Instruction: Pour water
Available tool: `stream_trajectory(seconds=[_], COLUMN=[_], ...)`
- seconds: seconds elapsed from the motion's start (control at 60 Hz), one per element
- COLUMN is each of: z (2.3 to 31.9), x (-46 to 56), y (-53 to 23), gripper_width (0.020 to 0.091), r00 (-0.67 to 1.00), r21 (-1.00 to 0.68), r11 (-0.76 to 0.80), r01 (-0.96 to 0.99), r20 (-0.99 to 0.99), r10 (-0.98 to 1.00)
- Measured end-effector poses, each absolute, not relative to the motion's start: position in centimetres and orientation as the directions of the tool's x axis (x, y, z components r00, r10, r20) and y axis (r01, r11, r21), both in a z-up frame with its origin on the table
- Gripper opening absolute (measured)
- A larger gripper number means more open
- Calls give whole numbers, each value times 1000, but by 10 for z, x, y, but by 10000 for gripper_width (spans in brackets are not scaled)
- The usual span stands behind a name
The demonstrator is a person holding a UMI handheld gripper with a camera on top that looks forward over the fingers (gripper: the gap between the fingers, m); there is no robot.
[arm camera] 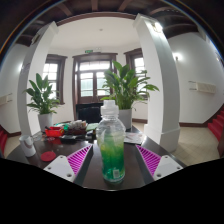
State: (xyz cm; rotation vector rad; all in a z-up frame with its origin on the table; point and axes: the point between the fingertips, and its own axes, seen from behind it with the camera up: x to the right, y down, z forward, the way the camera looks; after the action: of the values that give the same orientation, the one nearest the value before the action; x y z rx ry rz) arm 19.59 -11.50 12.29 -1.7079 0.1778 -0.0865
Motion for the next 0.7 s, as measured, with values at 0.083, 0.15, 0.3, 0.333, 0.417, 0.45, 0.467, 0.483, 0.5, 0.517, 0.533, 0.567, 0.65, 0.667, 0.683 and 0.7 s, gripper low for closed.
stream_trajectory(seconds=[0.083, 0.15, 0.3, 0.333, 0.417, 0.45, 0.467, 0.483, 0.5, 0.517, 0.533, 0.567, 0.65, 0.667, 0.683, 0.7], z=[115, 110, 109, 108, 108, 108, 108, 109, 109, 110, 110, 110, 108, 108, 108, 107], x=[203, 200, 201, 201, 203, 205, 203, 204, 205, 205, 204, 202, 197, 196, 196, 196], y=[-88, -70, -48, -45, -42, -42, -42, -41, -41, -41, -41, -40, -39, -38, -38, -37], gripper_width=[851, 844, 676, 613, 504, 475, 463, 441, 425, 401, 387, 364, 353, 353, 353, 352], r00=[988, 991, 993, 993, 993, 992, 992, 991, 991, 990, 991, 991, 990, 990, 989, 988], r21=[-986, -982, -986, -987, -991, -992, -992, -992, -993, -993, -993, -993, -989, -989, -988, -986], r11=[-156, -171, -149, -144, -128, -124, -125, -123, -120, -117, -114, -116, -134, -138, -141, -146], r01=[-66, -80, -75, -64, -44, -32, -25, -18, -8, 0, 6, 17, 55, 62, 70, 77], r20=[-42, -60, -59, -49, -30, -17, -9, -1, 8, 16, 21, 32, 71, 79, 87, 95], r10=[-151, -120, -106, -104, -112, -122, -127, -132, -136, -138, -133, -130, -119, -117, -118, -119])
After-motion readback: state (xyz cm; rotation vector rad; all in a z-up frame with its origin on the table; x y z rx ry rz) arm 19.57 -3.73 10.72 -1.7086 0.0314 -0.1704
